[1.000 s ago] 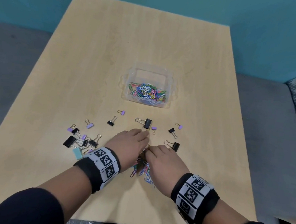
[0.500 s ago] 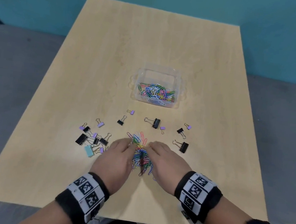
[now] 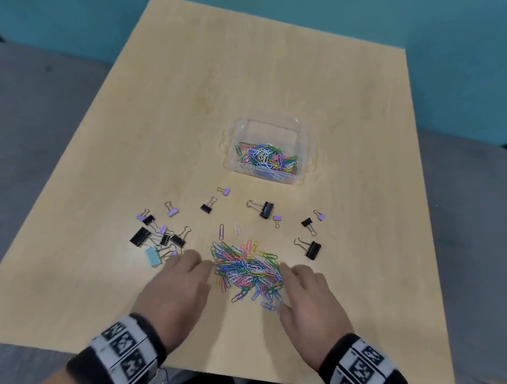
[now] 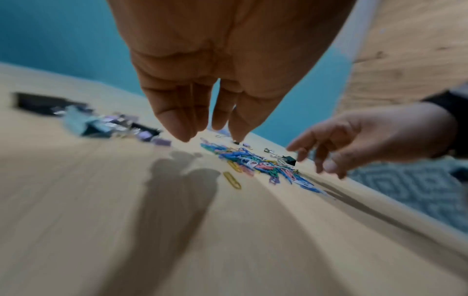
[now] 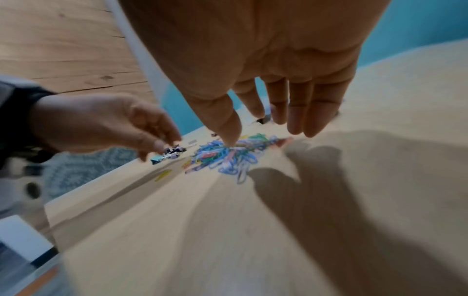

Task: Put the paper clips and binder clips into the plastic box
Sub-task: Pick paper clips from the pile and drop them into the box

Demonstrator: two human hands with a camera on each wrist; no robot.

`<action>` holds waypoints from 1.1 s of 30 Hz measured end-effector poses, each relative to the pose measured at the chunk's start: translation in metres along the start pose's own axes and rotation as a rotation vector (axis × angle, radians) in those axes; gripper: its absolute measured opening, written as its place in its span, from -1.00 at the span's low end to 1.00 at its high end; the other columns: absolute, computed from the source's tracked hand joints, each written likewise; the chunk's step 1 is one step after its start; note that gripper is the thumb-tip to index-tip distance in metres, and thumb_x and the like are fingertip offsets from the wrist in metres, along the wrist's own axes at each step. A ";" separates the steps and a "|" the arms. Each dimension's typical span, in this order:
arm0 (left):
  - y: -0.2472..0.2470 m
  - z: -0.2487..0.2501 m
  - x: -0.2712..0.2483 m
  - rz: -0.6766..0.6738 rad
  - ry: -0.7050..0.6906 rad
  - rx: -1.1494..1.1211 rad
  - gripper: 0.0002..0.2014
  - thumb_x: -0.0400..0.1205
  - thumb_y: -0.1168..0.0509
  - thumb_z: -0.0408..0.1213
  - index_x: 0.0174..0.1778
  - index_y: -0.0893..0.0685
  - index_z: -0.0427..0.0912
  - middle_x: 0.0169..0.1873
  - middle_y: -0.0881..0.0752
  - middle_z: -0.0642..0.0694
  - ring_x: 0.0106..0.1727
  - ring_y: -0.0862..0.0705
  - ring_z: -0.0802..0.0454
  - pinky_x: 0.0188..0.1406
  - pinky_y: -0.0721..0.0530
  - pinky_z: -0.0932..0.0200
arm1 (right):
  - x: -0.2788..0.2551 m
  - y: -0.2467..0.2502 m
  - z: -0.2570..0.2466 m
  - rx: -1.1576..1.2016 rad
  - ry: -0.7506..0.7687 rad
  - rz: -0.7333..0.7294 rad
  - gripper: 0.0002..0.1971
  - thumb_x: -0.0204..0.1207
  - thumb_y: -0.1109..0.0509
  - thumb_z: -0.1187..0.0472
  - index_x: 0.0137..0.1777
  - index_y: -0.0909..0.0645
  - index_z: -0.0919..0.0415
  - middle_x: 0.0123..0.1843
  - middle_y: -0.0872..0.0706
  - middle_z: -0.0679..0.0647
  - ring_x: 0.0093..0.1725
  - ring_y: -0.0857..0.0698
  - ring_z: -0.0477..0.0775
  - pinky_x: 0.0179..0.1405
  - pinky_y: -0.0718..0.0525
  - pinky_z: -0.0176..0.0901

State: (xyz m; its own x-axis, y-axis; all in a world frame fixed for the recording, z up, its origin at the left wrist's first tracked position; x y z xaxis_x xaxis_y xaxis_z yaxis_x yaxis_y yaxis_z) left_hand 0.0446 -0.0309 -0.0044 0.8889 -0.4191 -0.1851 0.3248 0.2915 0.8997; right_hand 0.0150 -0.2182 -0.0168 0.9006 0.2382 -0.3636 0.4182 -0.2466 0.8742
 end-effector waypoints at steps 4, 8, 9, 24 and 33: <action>-0.022 -0.026 -0.022 -0.130 0.278 -0.178 -0.83 0.50 -0.37 -0.25 -0.02 -0.60 -0.11 -0.13 -0.52 0.01 -0.21 -0.63 -0.13 -0.26 -0.53 0.08 | -0.005 -0.018 0.010 0.117 -0.146 -0.057 -0.51 0.48 -0.28 0.08 0.42 -0.32 0.02 0.20 -0.39 0.03 0.13 -0.56 0.15 0.06 -0.58 -0.06; -0.019 -0.006 -0.001 -0.026 0.208 -0.304 -0.90 0.54 -0.30 -0.32 -0.11 -0.59 -0.02 -0.20 -0.49 0.11 -0.23 -0.53 0.03 -0.22 -0.48 0.12 | 0.012 -0.015 -0.020 0.246 -0.066 -0.002 -0.68 0.52 -0.31 0.09 0.25 -0.41 0.01 0.15 -0.42 -0.04 0.02 -0.56 0.07 -0.06 -0.55 -0.11; -0.013 -0.004 0.005 0.008 0.195 -0.306 -0.90 0.54 -0.29 -0.34 -0.13 -0.58 -0.02 -0.20 -0.49 0.09 -0.23 -0.53 0.03 -0.22 -0.51 0.10 | 0.014 -0.011 -0.022 0.260 -0.061 0.019 -0.70 0.51 -0.32 0.07 0.23 -0.42 0.00 0.13 -0.41 -0.06 0.00 -0.55 0.04 -0.09 -0.54 -0.13; -0.019 0.025 0.042 -0.058 -0.185 0.015 -0.52 0.56 -0.14 -0.09 0.39 -0.53 -0.16 0.33 -0.60 -0.12 0.32 -0.53 -0.18 0.28 -0.61 -0.05 | 0.022 -0.001 -0.031 0.019 0.064 0.018 -0.30 0.45 -0.32 -0.13 0.53 -0.21 0.10 0.46 -0.35 -0.01 0.36 -0.37 0.14 0.27 -0.53 0.02; -0.032 0.018 0.051 -0.111 -0.028 0.105 -0.28 0.37 -0.46 0.01 0.45 -0.39 0.00 0.27 -0.49 -0.10 0.17 -0.42 -0.14 -0.01 -0.67 -0.06 | 0.038 -0.010 -0.026 -0.032 -0.006 -0.004 -0.24 0.42 -0.42 -0.12 0.56 -0.19 0.05 0.35 -0.41 0.07 0.18 -0.41 0.17 0.11 -0.60 0.03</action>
State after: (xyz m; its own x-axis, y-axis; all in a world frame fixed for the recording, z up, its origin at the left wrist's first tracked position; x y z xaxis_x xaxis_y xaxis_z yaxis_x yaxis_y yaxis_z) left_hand 0.0736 -0.0775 -0.0355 0.8394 -0.4682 -0.2761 0.3840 0.1512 0.9109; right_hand 0.0423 -0.1824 -0.0313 0.8997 0.2336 -0.3688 0.4178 -0.2157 0.8826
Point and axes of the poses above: each hand's wrist, its own x-axis towards the middle knuckle, its own y-axis out of the back of the hand, z = x × y, the point moved 10 cm from there along x, towards the middle knuckle
